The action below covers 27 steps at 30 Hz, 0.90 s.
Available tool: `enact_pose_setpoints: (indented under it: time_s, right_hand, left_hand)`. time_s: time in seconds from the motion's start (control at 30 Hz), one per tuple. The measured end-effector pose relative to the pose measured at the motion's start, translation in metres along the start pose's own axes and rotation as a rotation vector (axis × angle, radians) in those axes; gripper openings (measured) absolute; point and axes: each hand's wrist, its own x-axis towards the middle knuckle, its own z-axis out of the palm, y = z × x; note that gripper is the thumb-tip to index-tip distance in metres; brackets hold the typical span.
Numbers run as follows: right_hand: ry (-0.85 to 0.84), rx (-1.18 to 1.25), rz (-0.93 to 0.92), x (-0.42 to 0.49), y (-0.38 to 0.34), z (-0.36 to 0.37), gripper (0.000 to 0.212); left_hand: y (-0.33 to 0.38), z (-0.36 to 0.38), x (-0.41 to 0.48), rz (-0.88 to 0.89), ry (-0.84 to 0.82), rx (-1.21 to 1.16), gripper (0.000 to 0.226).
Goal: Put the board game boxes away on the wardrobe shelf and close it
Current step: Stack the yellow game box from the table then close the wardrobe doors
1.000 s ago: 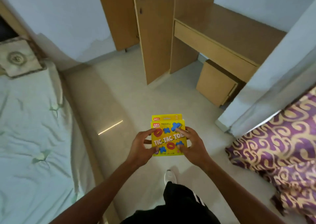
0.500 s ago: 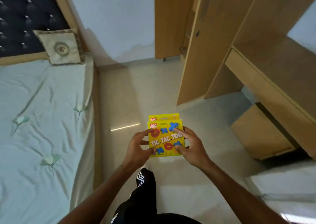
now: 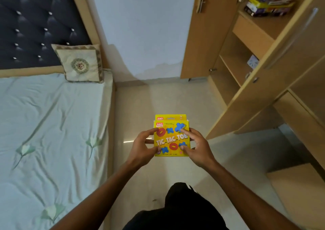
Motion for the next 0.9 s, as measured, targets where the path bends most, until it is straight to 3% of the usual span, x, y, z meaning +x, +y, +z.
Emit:
enact_pose_setpoints:
  time_s: [0.4,0.63,0.9]
  right_hand:
    - [-0.015,0.042,0.002,0.301,0.0,0.0,0.062]
    - [0.005,0.035,0.013,0.425,0.002,-0.018,0.062]
    - [0.216,0.059,0.08,0.591,0.034,-0.095,0.062]
  left_hand:
    - [0.02,-0.051,0.293,-0.018,0.009,0.064,0.07]
    - [0.047,-0.055,0.422,-0.018,-0.031,0.117,0.068]
    - [0.1,-0.001,0.638,0.041,-0.203,0.112,0.066]
